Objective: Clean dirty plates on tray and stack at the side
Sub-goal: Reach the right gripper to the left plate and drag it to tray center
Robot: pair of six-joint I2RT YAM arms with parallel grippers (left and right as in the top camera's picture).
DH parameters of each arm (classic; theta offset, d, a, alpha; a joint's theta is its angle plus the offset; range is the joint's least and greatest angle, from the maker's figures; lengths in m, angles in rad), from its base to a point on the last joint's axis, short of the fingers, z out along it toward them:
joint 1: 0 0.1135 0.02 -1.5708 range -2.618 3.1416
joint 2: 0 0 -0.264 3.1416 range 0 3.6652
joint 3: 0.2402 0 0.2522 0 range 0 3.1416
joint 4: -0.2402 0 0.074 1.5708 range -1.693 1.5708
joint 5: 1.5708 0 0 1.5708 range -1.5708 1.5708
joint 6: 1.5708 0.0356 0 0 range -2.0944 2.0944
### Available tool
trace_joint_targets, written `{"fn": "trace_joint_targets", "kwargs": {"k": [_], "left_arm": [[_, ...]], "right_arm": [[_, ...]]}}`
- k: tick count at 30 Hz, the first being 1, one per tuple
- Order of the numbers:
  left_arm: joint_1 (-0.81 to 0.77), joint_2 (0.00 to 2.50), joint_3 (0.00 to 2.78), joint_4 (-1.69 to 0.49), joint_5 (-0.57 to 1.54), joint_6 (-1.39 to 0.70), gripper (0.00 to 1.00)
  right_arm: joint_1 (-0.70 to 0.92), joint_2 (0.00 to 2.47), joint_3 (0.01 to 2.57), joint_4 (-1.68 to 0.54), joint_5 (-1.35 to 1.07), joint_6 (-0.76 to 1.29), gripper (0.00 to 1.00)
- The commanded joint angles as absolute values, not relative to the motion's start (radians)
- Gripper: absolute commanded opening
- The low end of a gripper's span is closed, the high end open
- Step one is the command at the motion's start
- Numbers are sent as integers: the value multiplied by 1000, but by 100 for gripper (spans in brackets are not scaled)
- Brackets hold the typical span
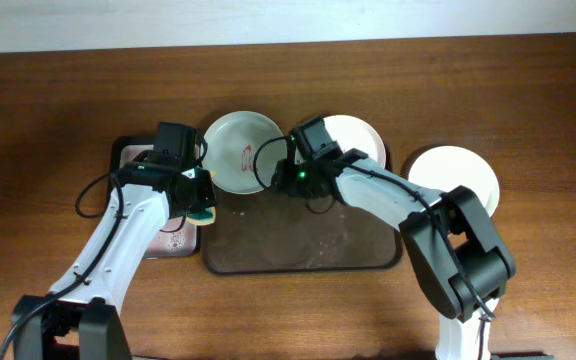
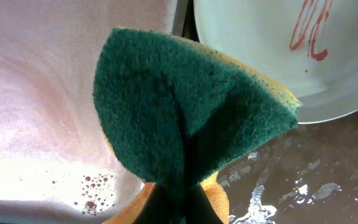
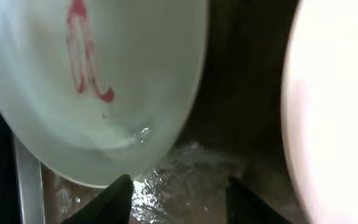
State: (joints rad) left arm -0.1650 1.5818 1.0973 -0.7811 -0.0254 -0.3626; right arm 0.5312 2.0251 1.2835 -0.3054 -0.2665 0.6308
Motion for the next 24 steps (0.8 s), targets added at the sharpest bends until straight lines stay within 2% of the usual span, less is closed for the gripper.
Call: {"fn": "trace_joint_targets", "kwargs": {"k": [1, 13, 15, 18, 22, 24], "left_arm": [[-162, 1559, 1099, -779, -14, -369, 0], [-163, 1559, 1098, -779, -2, -369, 0], [-163, 1559, 1098, -779, -2, -369, 0], [-162, 1559, 1099, -779, -2, -369, 0], [-162, 1559, 1099, -778, -2, -369, 0], [-162, 1559, 1098, -778, -2, -369, 0]], "right_arm": [[547, 2036, 1293, -271, -204, 716, 51], [551, 2073, 1293, -189, -176, 829, 52], [551, 2080, 1293, -184, -179, 829, 47], [551, 2083, 1293, -184, -197, 828, 29], [550, 2082, 1293, -220, -244, 820, 25], [550, 2080, 1293, -300, -258, 786, 19]]}}
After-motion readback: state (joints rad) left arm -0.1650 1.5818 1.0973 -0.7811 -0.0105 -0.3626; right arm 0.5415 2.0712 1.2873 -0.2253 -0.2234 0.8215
